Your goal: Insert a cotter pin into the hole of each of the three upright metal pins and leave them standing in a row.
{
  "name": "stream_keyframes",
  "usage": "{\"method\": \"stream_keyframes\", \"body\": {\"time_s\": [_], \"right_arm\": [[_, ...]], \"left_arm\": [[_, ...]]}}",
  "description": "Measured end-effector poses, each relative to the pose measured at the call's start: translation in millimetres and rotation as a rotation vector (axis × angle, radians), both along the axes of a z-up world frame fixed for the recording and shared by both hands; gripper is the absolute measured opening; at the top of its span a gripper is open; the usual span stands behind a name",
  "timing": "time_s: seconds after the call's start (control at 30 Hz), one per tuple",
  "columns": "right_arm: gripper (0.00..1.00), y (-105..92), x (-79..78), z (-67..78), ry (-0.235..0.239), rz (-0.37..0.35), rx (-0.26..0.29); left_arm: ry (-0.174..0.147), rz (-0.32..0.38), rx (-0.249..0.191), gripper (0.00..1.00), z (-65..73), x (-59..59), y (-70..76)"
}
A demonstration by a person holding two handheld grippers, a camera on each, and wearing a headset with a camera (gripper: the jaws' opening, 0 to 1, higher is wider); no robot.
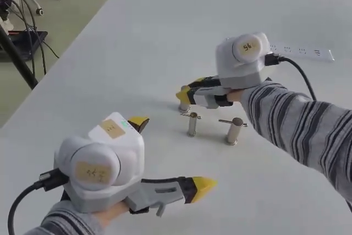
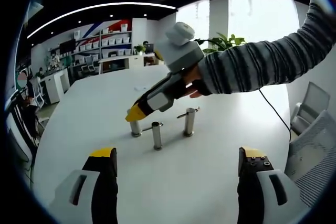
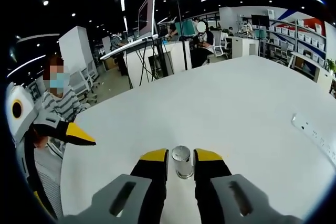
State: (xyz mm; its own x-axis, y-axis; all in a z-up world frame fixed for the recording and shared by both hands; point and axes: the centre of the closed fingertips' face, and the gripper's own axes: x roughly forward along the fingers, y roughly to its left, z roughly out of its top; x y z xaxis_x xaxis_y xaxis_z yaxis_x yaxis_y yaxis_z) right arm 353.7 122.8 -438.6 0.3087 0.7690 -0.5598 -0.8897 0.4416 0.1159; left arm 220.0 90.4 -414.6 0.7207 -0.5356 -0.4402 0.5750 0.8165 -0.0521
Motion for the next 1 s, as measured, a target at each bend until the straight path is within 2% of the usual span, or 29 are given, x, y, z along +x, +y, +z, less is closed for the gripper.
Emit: {"method": "stream_keyframes", "body": {"time_s": [0.13, 0.33, 0.53, 0.73, 0.87, 1.0], "right_arm": [[0.1, 0.5, 2.5, -0.9, -0.007, 0.006, -0.018], [0.09, 1.1, 7.9, -3.3, -0.023, 0.014, -0.044], [0.08, -0.6, 15.5, -4.3, -0.016, -0.025, -0.047], [0.07, -3.7, 16.1, -5.4, -0.036, -0.033, -0.075], [0.07, -13.8, 18.8, -2.9, -0.035, -0.054, -0.085], [0.07, -30.7, 18.1, -1.0, -0.046, -0.07, -0.121]], "left_arm": [[-0.001, -0.003, -0.002, 0.95, 0.3, -0.1, 0.2], [0.0, -0.009, -0.011, 0.95, 1.3, -0.6, -2.2], [-0.002, -0.006, -0.011, 0.94, 2.0, -0.3, -1.3], [-0.004, 0.002, -0.011, 0.94, 2.8, 0.0, 2.0], [-0.002, 0.002, -0.014, 0.94, 3.0, 0.1, 2.8], [-0.001, 0.003, -0.014, 0.94, 3.3, 0.4, 2.5]]}}
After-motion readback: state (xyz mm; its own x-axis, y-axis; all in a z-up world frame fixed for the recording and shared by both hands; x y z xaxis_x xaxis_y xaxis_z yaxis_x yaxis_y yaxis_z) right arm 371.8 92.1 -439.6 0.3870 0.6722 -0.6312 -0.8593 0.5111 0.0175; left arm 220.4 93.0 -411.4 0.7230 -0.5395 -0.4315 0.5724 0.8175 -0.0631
